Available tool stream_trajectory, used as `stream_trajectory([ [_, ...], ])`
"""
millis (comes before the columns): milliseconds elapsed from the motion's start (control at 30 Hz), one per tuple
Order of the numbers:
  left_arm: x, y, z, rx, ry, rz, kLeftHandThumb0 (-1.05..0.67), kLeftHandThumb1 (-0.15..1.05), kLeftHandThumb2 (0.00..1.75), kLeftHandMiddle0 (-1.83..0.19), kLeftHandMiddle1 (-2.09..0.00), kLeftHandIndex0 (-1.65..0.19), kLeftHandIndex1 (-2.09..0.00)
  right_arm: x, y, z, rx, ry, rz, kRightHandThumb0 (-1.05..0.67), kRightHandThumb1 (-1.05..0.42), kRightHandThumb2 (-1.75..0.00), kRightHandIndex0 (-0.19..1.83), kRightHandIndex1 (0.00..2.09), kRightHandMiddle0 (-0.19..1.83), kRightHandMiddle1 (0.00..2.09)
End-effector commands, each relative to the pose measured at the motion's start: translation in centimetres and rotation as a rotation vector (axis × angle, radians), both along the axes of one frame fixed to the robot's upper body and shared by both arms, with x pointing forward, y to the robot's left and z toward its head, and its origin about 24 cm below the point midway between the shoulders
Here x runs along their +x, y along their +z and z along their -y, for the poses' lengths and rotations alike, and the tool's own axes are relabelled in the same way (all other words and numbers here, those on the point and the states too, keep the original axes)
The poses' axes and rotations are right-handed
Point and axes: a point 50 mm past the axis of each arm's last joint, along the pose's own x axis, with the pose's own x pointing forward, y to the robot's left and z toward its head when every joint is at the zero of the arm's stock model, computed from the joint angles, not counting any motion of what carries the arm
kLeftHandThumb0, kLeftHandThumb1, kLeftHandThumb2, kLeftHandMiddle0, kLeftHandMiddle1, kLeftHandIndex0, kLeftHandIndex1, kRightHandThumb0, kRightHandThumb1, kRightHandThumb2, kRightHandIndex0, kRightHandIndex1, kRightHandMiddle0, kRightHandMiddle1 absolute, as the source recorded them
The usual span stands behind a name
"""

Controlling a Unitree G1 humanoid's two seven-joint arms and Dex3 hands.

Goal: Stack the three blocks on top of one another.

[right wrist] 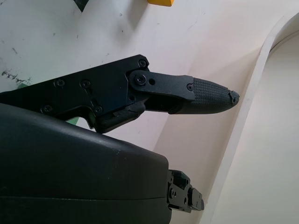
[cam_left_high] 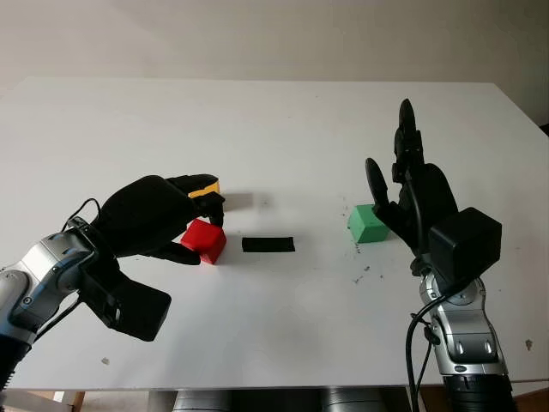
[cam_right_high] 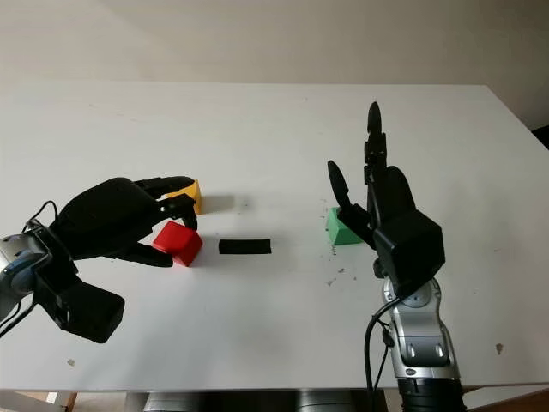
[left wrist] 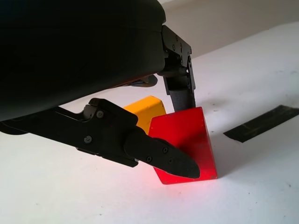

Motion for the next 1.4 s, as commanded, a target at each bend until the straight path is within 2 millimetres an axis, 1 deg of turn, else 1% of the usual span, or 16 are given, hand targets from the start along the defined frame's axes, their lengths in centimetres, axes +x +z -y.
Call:
stream_trajectory([
  [0,0.0,1.2,0.2,0.036,-0.015,0.038,-0.41,1.03,0.06,-0.27,-0.06,-0.3,-1.34,-0.1,0.4,0.0,0.001,0.0,0.025,-0.77,-1.05,-0.54,-0.19,0.0,-0.19,0.03],
  [100,-0.3,2.1,0.9,0.019,-0.054,0.05,-0.4,1.02,0.05,-0.28,-0.05,-0.33,-1.29,-0.1,0.4,0.0,-0.001,0.005,0.026,-0.76,-1.05,-0.55,-0.19,0.0,-0.19,0.03],
  [200,-0.5,3.7,2.1,0.017,-0.115,0.073,-0.42,1.03,0.06,-0.26,-0.05,-0.31,-1.33,0.0,0.5,-0.1,-0.003,0.005,0.019,-0.76,-1.05,-0.55,-0.19,0.0,-0.19,0.03],
  [267,-0.5,4.7,3.0,0.02,-0.157,0.094,-0.43,1.01,0.05,-0.28,-0.06,-0.34,-1.32,0.0,0.6,-0.2,0.0,0.008,0.02,-0.75,-1.05,-0.54,-0.19,0.0,-0.19,0.03],
  [333,-0.4,5.4,3.8,0.021,-0.187,0.103,-0.43,1.0,0.05,-0.27,-0.05,-0.33,-1.36,0.1,0.7,-0.2,-0.006,0.01,0.025,-0.75,-1.05,-0.54,-0.19,0.0,-0.19,0.03],
  [400,-0.1,6.1,4.8,0.046,-0.22,0.115,-0.43,1.0,0.05,-0.27,-0.05,-0.3,-1.47,0.1,0.8,-0.2,-0.015,0.011,0.028,-0.75,-1.05,-0.55,-0.19,0.0,-0.19,0.03],
  [500,0.6,6.6,6.4,0.093,-0.289,0.13,-0.42,0.99,0.05,-0.28,-0.05,-0.36,-1.37,0.1,0.8,-0.2,-0.023,0.007,0.027,-0.76,-1.05,-0.55,-0.19,0.0,-0.19,0.03],
  [567,1.1,6.8,7.4,0.136,-0.338,0.129,-0.36,0.97,0.05,-0.29,-0.06,-0.38,-1.33,0.1,0.8,-0.2,-0.028,0.0,0.028,-0.78,-1.05,-0.55,-0.19,0.0,-0.18,0.04],
  [700,1.6,6.7,8.6,0.159,-0.38,0.115,-0.4,0.93,0.05,-0.29,-0.06,-0.49,-1.17,-0.1,0.8,0.0,-0.028,-0.006,0.029,-0.78,-1.05,-0.55,-0.19,0.0,-0.18,0.05],
  [767,1.8,6.5,9.1,0.174,-0.405,0.126,-0.43,0.92,0.05,-0.3,-0.06,-0.51,-1.19,-0.2,0.7,0.1,-0.021,-0.01,0.027,-0.78,-1.05,-0.55,-0.19,0.0,-0.18,0.05],
  [900,2.2,5.4,10.3,0.22,-0.477,0.16,-0.33,0.9,0.05,-0.35,-0.07,-0.48,-1.45,-0.4,0.6,0.2,-0.022,-0.011,0.02,-0.77,-1.05,-0.54,-0.19,0.0,-0.18,0.05],
  [1033,2.4,4.5,10.9,0.288,-0.527,0.183,-0.36,0.9,0.05,-0.36,-0.07,-0.5,-1.52,-0.5,0.6,0.1,-0.024,-0.01,0.019,-0.76,-1.05,-0.55,-0.19,0.0,-0.19,0.05],
  [1100,2.4,3.9,11.3,0.339,-0.558,0.2,-0.38,0.95,0.06,-0.33,-0.05,-0.43,-1.64,-0.5,0.5,0.2,-0.024,-0.011,0.016,-0.77,-1.05,-0.55,-0.19,0.0,-0.18,0.05],
  [1200,2.6,3.5,11.6,0.382,-0.586,0.232,-0.38,1.03,0.08,-0.32,-0.05,-0.32,-1.7,-0.6,0.5,0.2,-0.022,-0.013,0.008,-0.77,-1.05,-0.55,-0.19,0.0,-0.18,0.05],
  [1300,2.6,3.3,11.8,0.433,-0.594,0.245,-0.4,1.04,0.1,-0.26,-0.02,-0.26,-1.75,-0.6,0.5,0.3,-0.021,-0.012,0.014,-0.77,-1.05,-0.55,-0.19,0.0,-0.18,0.05],
  [1367,2.7,3.1,11.8,0.438,-0.616,0.26,-0.43,1.04,0.08,-0.25,-0.02,-0.25,-1.71,-0.5,0.5,0.3,-0.02,-0.013,0.018,-0.77,-1.05,-0.54,-0.19,0.0,-0.18,0.05],
])
